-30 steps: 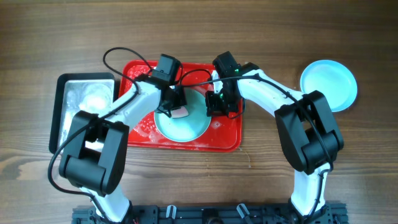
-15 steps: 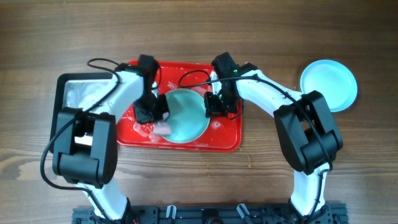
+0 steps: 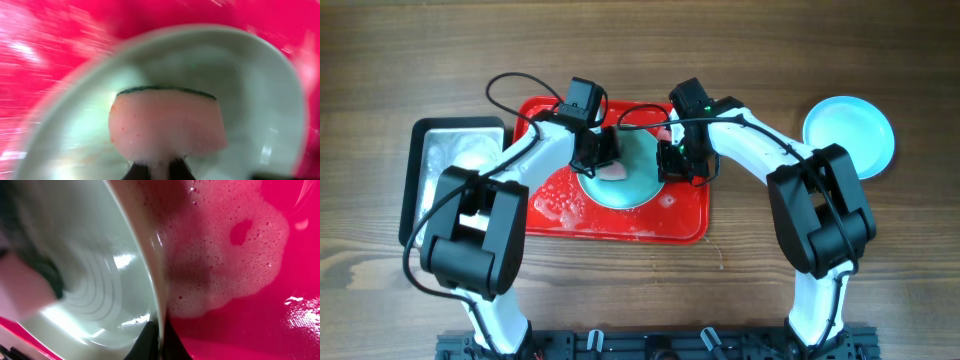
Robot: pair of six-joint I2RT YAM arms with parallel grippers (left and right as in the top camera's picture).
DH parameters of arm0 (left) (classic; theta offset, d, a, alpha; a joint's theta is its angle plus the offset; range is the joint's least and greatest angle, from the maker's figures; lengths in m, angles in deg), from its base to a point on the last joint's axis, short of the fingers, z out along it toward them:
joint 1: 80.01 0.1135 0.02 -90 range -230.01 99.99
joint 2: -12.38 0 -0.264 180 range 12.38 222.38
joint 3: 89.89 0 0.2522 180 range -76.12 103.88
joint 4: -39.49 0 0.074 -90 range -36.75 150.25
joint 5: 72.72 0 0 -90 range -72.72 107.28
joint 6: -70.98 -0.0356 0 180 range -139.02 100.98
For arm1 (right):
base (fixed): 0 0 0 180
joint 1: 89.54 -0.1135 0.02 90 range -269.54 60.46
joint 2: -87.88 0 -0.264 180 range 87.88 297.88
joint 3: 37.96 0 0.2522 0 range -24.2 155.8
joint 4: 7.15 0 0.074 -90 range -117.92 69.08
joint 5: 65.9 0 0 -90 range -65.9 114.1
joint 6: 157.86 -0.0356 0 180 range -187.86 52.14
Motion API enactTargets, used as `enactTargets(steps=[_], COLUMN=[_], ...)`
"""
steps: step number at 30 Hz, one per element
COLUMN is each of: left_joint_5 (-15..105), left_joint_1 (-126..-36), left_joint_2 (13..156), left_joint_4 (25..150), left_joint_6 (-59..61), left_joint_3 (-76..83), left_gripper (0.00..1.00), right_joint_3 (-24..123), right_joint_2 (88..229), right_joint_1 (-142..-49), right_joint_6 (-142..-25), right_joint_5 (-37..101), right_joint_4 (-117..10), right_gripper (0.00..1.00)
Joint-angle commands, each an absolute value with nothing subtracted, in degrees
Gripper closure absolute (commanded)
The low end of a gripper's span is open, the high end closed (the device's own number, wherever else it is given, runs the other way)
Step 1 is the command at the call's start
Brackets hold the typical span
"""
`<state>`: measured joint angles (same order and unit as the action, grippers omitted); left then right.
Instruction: Clean dirty plates on tray and stack at the side
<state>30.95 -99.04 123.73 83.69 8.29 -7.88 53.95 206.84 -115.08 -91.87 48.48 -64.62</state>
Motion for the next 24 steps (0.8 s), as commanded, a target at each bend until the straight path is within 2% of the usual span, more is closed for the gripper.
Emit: enactTargets(steps=[1, 4, 6, 8, 12, 18, 24], left_joint_5=[51.1, 56.9, 54.3, 46.3, 18.5, 1.2, -7.8], left_joint_1=[-101.2, -100.7, -100.0, -99.2, -97.8, -96.2, -97.1], left_joint_2=[129.4, 129.4, 129.4, 129.4, 129.4, 129.3, 129.4], left_joint_4=[84.8, 85.0, 85.5, 86.9, 94.7, 106.5, 107.3], left_joint_6=[8.3, 4.0, 4.0, 7.8, 18.2, 19.4, 24.9], left_joint_3=[-9.8, -9.8, -9.8, -9.8, -9.7, -3.8, -2.3], left_gripper=[0.96, 0.96, 0.96, 0.96, 0.96, 0.96, 0.96], right_joint_3=[54.0, 54.0, 54.0, 54.0, 54.0, 54.0, 54.0], right_joint_2=[208.4, 208.4, 208.4, 208.4, 208.4, 208.4, 208.4], right_joint_1=[-116.3, -116.3, -116.3, -116.3, -116.3, -116.3, -116.3], right_joint_6=[-89.4, -89.4, -89.4, -89.4, -89.2, -89.3, -89.3], right_joint_5=[48.1, 48.1, 48.1, 48.1, 48.1, 48.1, 48.1], right_joint_4=[-64.5, -64.5, -64.4, -64.5, -64.5, -64.5, -64.5], right_gripper=[0.95, 0.95, 0.96, 0.96, 0.96, 0.96, 0.96])
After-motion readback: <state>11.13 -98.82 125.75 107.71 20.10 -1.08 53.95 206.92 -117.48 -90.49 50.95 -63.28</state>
